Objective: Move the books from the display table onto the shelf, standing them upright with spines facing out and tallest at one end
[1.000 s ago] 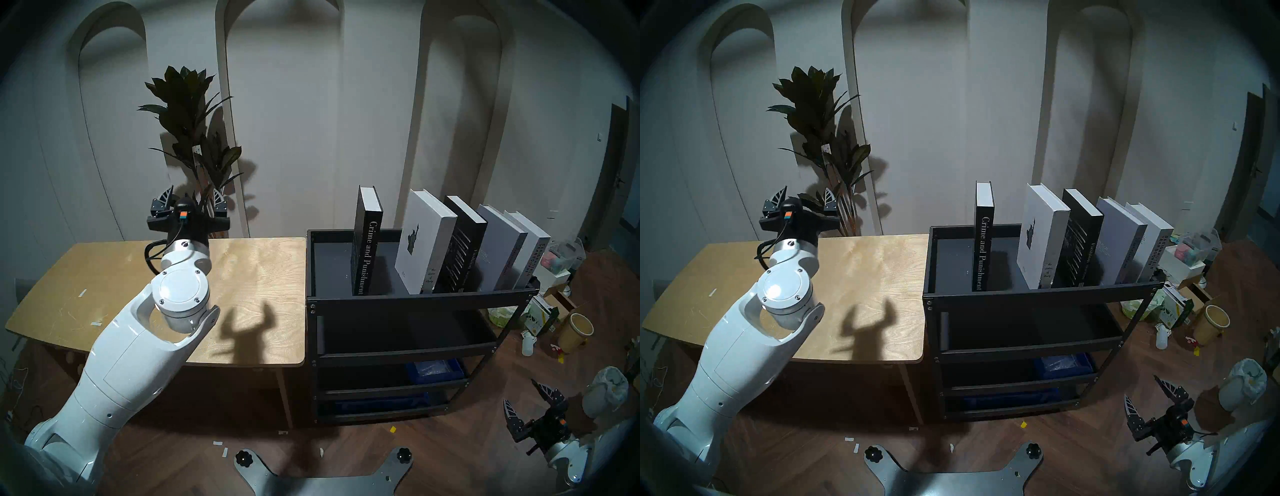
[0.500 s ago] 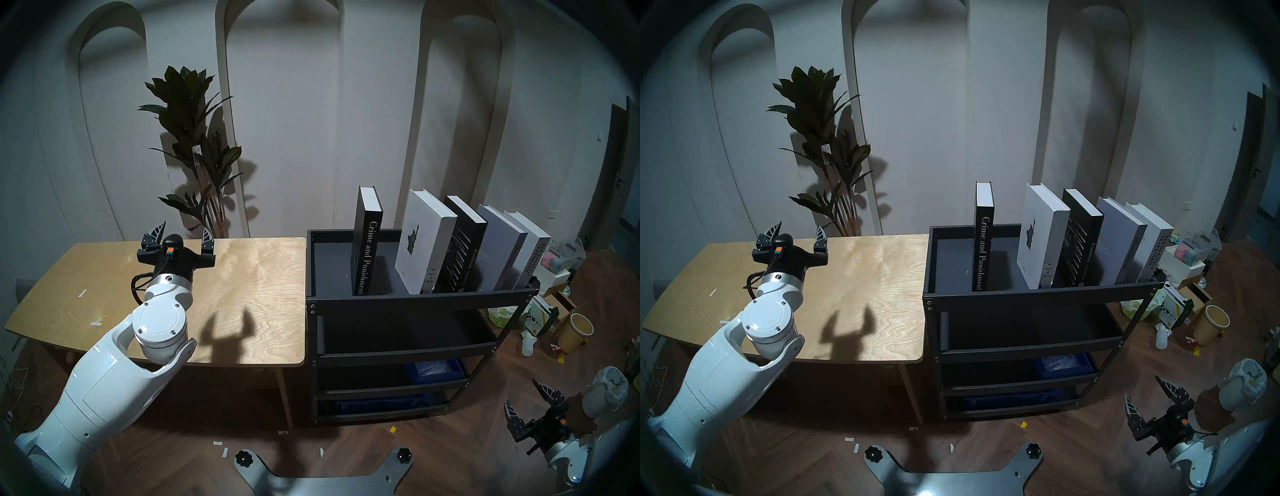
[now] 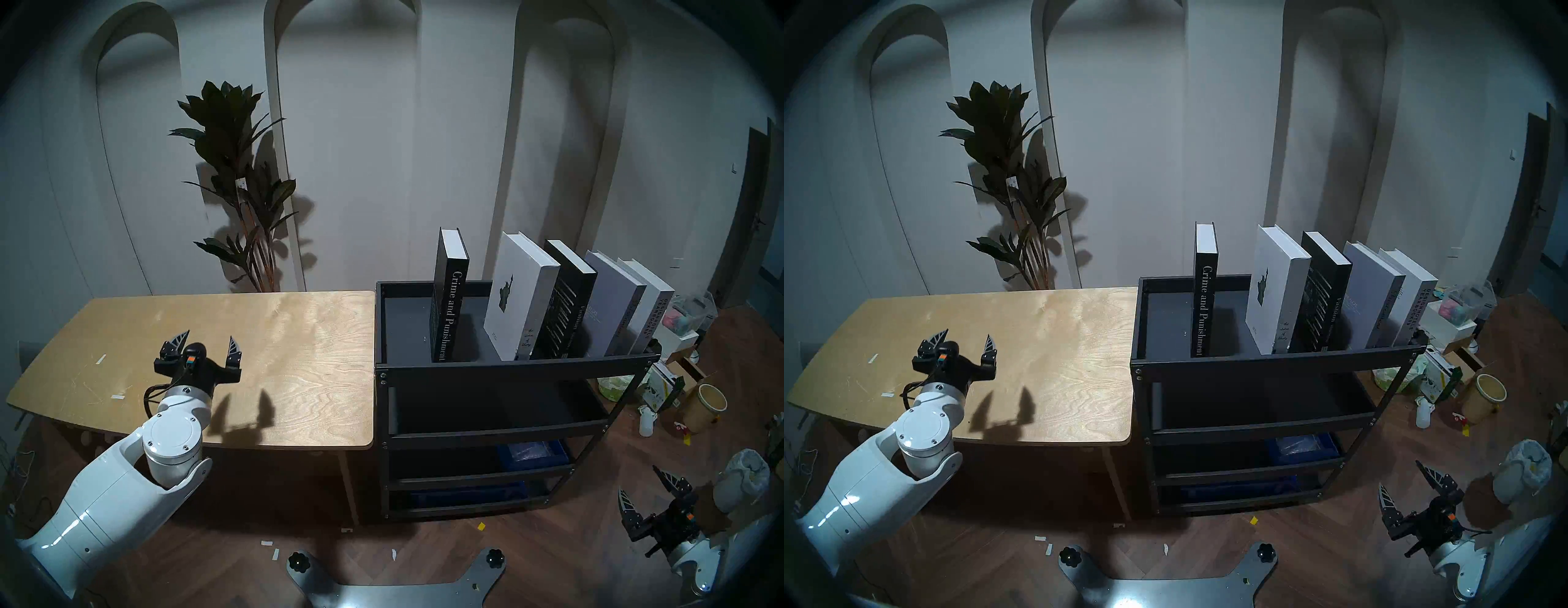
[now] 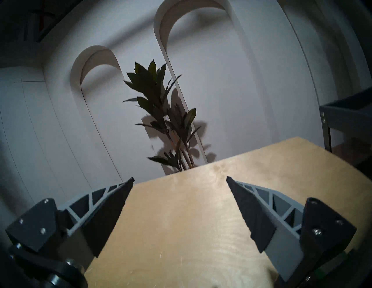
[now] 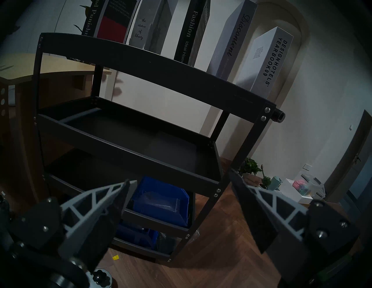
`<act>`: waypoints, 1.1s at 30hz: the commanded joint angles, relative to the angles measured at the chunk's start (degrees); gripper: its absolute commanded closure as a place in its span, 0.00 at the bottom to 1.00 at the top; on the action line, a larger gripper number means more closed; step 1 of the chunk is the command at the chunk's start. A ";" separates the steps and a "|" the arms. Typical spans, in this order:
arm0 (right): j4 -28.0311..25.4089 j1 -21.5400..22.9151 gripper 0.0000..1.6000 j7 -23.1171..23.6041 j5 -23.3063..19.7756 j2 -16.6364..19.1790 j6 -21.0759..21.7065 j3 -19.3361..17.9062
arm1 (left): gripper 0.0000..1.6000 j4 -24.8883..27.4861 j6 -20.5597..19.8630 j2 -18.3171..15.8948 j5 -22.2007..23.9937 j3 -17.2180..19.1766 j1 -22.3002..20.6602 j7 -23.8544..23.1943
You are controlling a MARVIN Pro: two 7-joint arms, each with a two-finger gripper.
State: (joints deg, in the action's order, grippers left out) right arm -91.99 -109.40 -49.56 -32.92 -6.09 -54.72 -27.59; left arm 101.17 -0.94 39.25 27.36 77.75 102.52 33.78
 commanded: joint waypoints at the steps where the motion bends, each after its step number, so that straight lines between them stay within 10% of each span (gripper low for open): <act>1: 0.01 0.09 0.00 -0.38 0.07 0.18 -0.28 -0.28 | 0.00 -2.27 3.30 -2.81 1.53 2.72 5.03 -1.29; 33: 4.17 -1.41 0.00 -0.51 -1.14 0.18 -0.28 1.44 | 0.00 -7.18 26.28 -3.01 13.45 14.55 18.56 -10.20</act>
State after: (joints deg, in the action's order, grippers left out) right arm -88.46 -110.66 -49.57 -34.06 -6.09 -54.72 -26.09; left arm 93.54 20.05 35.94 38.96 89.51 118.23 25.59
